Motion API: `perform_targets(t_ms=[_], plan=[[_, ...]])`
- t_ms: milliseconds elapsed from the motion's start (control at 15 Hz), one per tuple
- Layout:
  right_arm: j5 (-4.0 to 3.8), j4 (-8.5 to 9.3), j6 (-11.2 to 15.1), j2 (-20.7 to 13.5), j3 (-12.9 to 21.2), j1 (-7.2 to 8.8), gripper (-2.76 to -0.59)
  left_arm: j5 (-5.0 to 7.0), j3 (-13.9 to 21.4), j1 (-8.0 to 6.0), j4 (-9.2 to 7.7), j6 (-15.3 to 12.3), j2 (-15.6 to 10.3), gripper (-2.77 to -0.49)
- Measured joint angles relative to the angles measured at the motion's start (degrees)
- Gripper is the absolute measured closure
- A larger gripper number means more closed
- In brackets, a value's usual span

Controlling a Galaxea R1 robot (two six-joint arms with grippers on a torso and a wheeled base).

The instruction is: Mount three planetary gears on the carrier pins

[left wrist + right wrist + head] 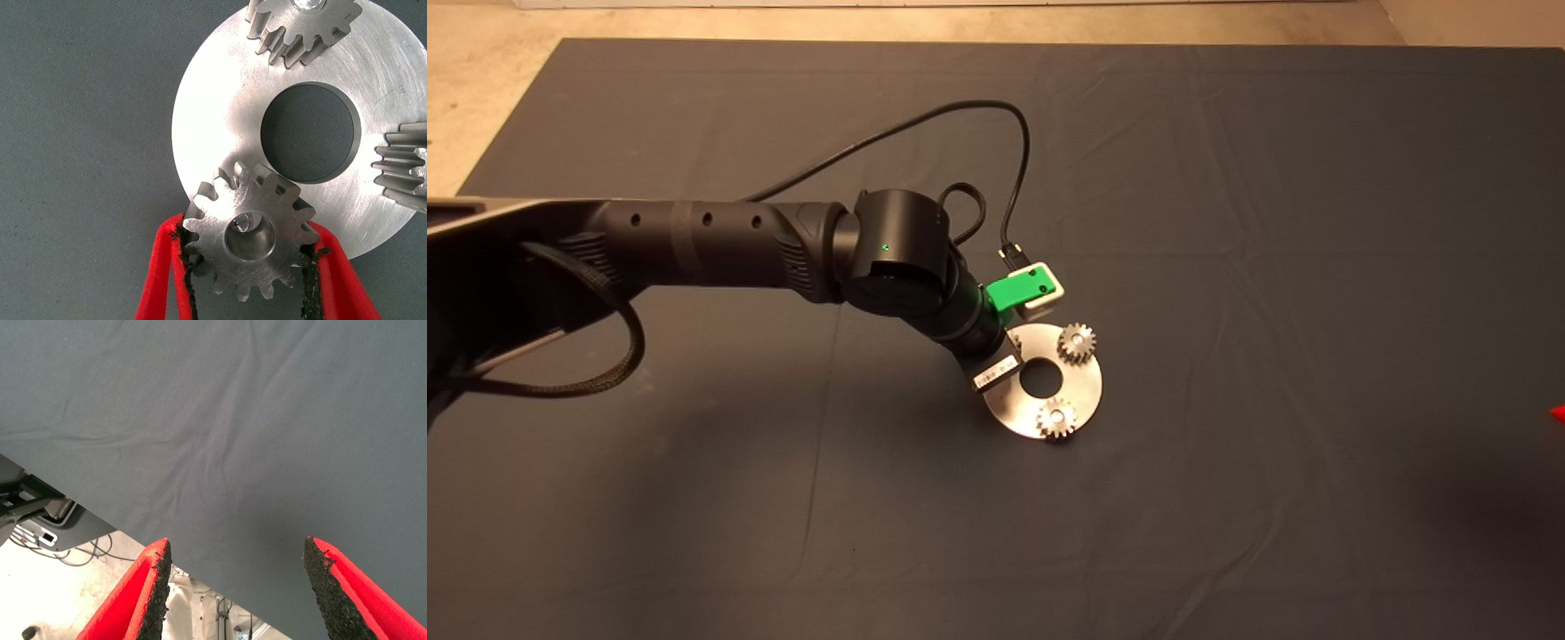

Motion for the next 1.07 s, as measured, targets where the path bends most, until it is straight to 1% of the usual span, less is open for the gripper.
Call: perform_targets(t_ms=[267, 400, 600, 933, 1067], plan=[[0.00, 0.00, 0.0, 0.0, 0.0, 0.02, -1.44, -0.39, 0.0, 0.01, 0.02, 0.0, -0.5, -0.60], [0.00, 0.00, 0.0, 0.0, 0.0, 0.00, -1.44, -0.61, -0.5, 0.01, -0.08, 1.3, -0.5, -0.60], [-0.02, 0.00, 0.0, 0.0, 0.0, 0.00, -1.44, -0.89, -0.5, 0.01, -0.11, 1.6, -0.7, -0.60], [-0.04, 0.00, 0.0, 0.0, 0.0, 0.00, -1.44, -1.02, -0.5, 0.01, -0.11, 1.6, -0.8, -0.60], [-0.04, 0.00, 0.0, 0.0, 0.0, 0.00, -1.44, -0.78, -0.2, 0.04, -0.08, 1.6, -0.8, -0.60]])
